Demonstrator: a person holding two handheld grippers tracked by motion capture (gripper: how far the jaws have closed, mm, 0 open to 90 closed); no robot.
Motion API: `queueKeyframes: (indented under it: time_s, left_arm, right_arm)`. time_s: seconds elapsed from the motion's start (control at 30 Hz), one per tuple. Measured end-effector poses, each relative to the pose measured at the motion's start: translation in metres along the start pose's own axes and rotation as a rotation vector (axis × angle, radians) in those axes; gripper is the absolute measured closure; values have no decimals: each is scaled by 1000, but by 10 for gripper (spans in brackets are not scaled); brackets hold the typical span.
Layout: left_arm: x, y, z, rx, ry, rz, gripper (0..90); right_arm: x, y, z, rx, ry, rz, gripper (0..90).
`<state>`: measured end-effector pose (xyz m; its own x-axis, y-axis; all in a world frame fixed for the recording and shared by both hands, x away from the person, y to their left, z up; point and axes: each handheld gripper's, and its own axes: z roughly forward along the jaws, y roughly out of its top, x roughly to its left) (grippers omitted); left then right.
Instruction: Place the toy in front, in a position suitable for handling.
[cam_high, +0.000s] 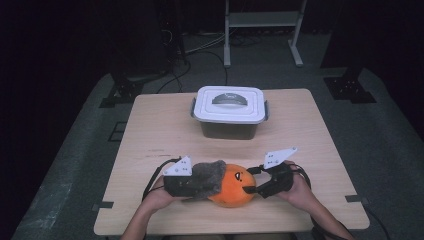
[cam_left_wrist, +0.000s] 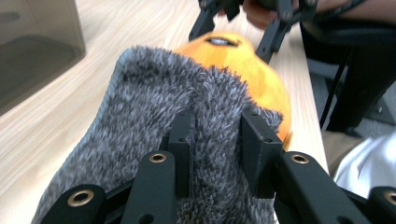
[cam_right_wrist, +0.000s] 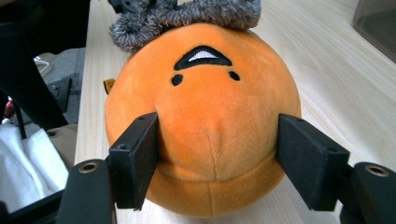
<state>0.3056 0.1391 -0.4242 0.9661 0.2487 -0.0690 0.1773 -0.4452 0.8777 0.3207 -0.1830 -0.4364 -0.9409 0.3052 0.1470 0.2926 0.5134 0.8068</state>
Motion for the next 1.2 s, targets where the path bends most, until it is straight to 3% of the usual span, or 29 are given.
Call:
queueKeyframes:
  time_s: [0.03,0.07,0.1,0.13,0.17,0.23,0.27,0.33,0.47,0.53,0.63,0.73,0.77,0.8,0.97,1.13,1.2]
  left_arm:
    - [-5,9,4,-71,-41,-18,680]
    - [-5,9,4,-71,-41,-18,680]
    - [-13,20,10,-95,-69,13,680]
    - [-15,23,13,-89,-67,35,680]
    - [-22,31,22,-52,-35,91,680]
    - [-22,30,27,-28,-25,108,680]
    - [-20,27,29,-21,-28,101,682]
    - [-17,21,28,-12,-31,104,684]
    - [-16,13,16,26,-12,119,684]
    - [-14,8,7,75,10,131,683]
    - [-12,3,-1,97,37,132,683]
    - [-12,4,2,35,36,97,682]
    - [-12,4,2,35,36,97,676]
    - [-18,7,10,-25,26,72,667]
    - [-29,15,24,-20,22,154,662]
    - [-22,9,15,22,42,148,671]
    - [-14,2,7,48,62,121,665]
  right_arm:
    - [1,1,1,4,-7,-3,308]
    - [1,1,1,4,-7,-3,308]
    - [2,3,2,3,-11,-10,308]
    - [2,3,2,3,-11,-10,308]
    - [3,3,3,5,-14,-12,309]
    - [2,3,3,6,-14,-9,309]
    - [-1,1,2,12,-12,16,316]
    - [-2,0,1,14,-11,21,319]
    - [-6,-2,1,13,-6,45,320]
    - [-8,-2,1,13,0,64,320]
    - [-10,-3,1,16,0,77,320]
    - [-11,-4,1,19,-7,90,321]
    - [-11,-4,1,19,-7,90,321]
    - [-10,-3,1,25,-16,78,319]
    - [-11,-2,2,47,-17,88,321]
    - [-14,-5,1,39,-5,112,326]
    - [-15,-5,1,34,-4,118,323]
